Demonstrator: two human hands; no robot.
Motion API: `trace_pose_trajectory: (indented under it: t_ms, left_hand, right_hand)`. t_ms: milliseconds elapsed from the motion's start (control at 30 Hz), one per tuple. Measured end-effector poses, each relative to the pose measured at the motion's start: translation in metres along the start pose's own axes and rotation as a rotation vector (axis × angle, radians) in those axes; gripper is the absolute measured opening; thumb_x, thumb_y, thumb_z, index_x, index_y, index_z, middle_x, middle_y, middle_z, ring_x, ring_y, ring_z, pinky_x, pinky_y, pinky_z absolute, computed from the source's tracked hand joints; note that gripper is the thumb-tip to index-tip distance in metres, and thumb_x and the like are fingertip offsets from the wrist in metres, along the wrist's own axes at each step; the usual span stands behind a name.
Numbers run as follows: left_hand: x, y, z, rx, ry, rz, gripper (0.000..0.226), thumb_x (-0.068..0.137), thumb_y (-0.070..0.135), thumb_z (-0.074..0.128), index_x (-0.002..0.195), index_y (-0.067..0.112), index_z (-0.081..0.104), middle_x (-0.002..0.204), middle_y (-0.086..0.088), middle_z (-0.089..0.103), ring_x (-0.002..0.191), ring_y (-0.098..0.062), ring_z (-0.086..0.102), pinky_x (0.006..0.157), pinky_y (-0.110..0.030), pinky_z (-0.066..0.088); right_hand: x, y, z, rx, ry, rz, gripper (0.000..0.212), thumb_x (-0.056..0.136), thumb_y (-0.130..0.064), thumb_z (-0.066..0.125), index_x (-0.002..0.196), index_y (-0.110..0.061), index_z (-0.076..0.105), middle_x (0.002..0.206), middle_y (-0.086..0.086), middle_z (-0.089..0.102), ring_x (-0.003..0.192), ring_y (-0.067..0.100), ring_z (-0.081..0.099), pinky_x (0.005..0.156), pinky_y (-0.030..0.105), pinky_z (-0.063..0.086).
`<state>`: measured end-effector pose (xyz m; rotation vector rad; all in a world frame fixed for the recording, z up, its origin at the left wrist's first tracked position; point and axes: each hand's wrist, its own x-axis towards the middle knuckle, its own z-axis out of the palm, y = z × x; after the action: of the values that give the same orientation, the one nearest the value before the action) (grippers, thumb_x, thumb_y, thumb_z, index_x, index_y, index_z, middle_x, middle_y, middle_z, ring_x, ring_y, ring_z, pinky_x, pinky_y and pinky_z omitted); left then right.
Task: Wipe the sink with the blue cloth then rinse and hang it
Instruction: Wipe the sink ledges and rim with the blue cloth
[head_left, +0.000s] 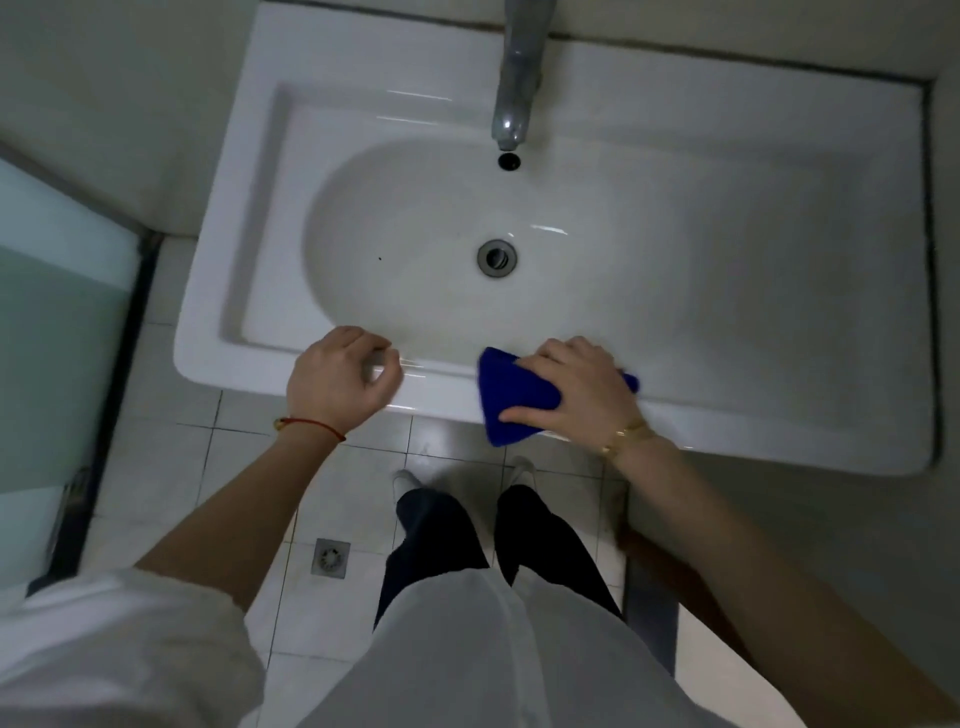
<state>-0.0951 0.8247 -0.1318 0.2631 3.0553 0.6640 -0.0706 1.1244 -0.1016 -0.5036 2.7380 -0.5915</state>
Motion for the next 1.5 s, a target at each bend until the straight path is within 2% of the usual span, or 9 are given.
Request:
trace_pose_trajectory:
  t_ms: [167, 500, 700, 867, 967, 1067, 1167, 1300, 1500]
  left_hand:
    - [0.0, 0.0, -0.001, 0.005, 0.004, -0.017, 0.034, 0.087, 0.04, 0.052, 0.087, 0.015, 0.074, 0.083, 0.002, 0.07, 0.08, -0.017, 0.064, 0.06, -0.027, 0.047]
    - [-0.001, -0.002, 0.0, 0.008, -0.023, -0.02, 0.038, 0.088, 0.043, 0.049, 0.092, 0.015, 0.075, 0.087, 0.002, 0.071, 0.082, -0.017, 0.065, 0.061, -0.029, 0.051]
    - [-0.002, 0.001, -0.007, -0.014, -0.042, 0.01, 0.03, 0.087, 0.036, 0.053, 0.092, 0.015, 0.076, 0.087, 0.003, 0.072, 0.082, -0.017, 0.066, 0.062, -0.027, 0.05]
    - [0.017, 0.029, -0.009, -0.039, -0.063, 0.168, 0.035, 0.087, 0.035, 0.054, 0.102, 0.012, 0.075, 0.098, -0.004, 0.074, 0.09, -0.02, 0.068, 0.07, -0.029, 0.054]
    - [0.054, 0.058, 0.0, -0.12, -0.01, 0.317, 0.034, 0.091, 0.03, 0.055, 0.107, 0.007, 0.073, 0.103, -0.006, 0.073, 0.097, -0.022, 0.066, 0.087, -0.031, 0.052]
    - [0.109, 0.086, 0.004, -0.139, 0.108, 0.442, 0.031, 0.094, 0.02, 0.057, 0.117, 0.002, 0.068, 0.116, -0.011, 0.07, 0.108, -0.026, 0.063, 0.104, -0.031, 0.043]
    - [0.167, 0.119, 0.001, -0.148, 0.235, 0.471, 0.033, 0.094, 0.015, 0.057, 0.123, 0.0, 0.064, 0.124, -0.014, 0.065, 0.117, -0.03, 0.058, 0.107, -0.039, 0.042]
    - [0.22, 0.161, 0.015, -0.125, 0.269, 0.505, 0.035, 0.095, 0.017, 0.057, 0.125, 0.0, 0.062, 0.126, -0.015, 0.063, 0.12, -0.03, 0.057, 0.104, -0.039, 0.045]
    - [0.255, 0.185, 0.066, -0.049, 0.096, 0.365, 0.053, 0.099, 0.03, 0.049, 0.145, 0.005, 0.045, 0.15, -0.014, 0.046, 0.143, -0.03, 0.036, 0.119, -0.041, 0.03]
  right_hand:
    - [-0.042, 0.056, -0.021, -0.007, 0.032, 0.095, 0.08, 0.069, -0.084, 0.045, 0.117, -0.023, 0.065, 0.101, -0.007, 0.061, 0.089, 0.01, 0.042, 0.078, 0.029, 0.031]
    - [0.023, -0.021, 0.016, 0.07, 0.058, 0.008, 0.065, 0.072, -0.073, 0.06, 0.115, -0.024, 0.066, 0.099, -0.008, 0.061, 0.088, 0.014, 0.047, 0.077, 0.032, 0.039]
    - [-0.038, 0.042, -0.011, 0.0, 0.086, 0.102, 0.07, 0.076, -0.078, 0.047, 0.111, -0.021, 0.068, 0.094, -0.008, 0.06, 0.087, 0.014, 0.047, 0.077, 0.03, 0.033]
    - [-0.095, 0.103, -0.03, -0.09, 0.254, 0.186, 0.076, 0.084, -0.075, 0.037, 0.1, -0.009, 0.071, 0.093, 0.007, 0.066, 0.083, 0.03, 0.056, 0.077, 0.039, 0.042]
    - [-0.106, 0.117, -0.034, -0.087, 0.424, 0.308, 0.07, 0.085, -0.069, 0.045, 0.102, -0.006, 0.071, 0.095, 0.012, 0.065, 0.083, 0.032, 0.056, 0.076, 0.042, 0.043]
    - [-0.083, 0.133, -0.052, -0.083, 0.579, 0.496, 0.062, 0.082, -0.06, 0.054, 0.112, -0.008, 0.068, 0.101, 0.016, 0.061, 0.088, 0.034, 0.052, 0.078, 0.041, 0.041]
    - [-0.03, 0.157, -0.085, -0.086, 0.664, 0.625, 0.06, 0.084, -0.055, 0.059, 0.12, -0.008, 0.063, 0.112, 0.021, 0.058, 0.097, 0.038, 0.05, 0.081, 0.041, 0.04]
    - [0.059, 0.19, -0.103, -0.155, 0.507, 0.677, 0.057, 0.093, -0.052, 0.05, 0.135, -0.014, 0.051, 0.127, 0.019, 0.05, 0.109, 0.038, 0.045, 0.088, 0.045, 0.036]
    - [0.077, 0.202, -0.064, -0.261, 0.423, 0.41, 0.053, 0.096, -0.046, 0.043, 0.141, -0.019, 0.046, 0.13, 0.014, 0.052, 0.102, 0.037, 0.047, 0.084, 0.046, 0.042]
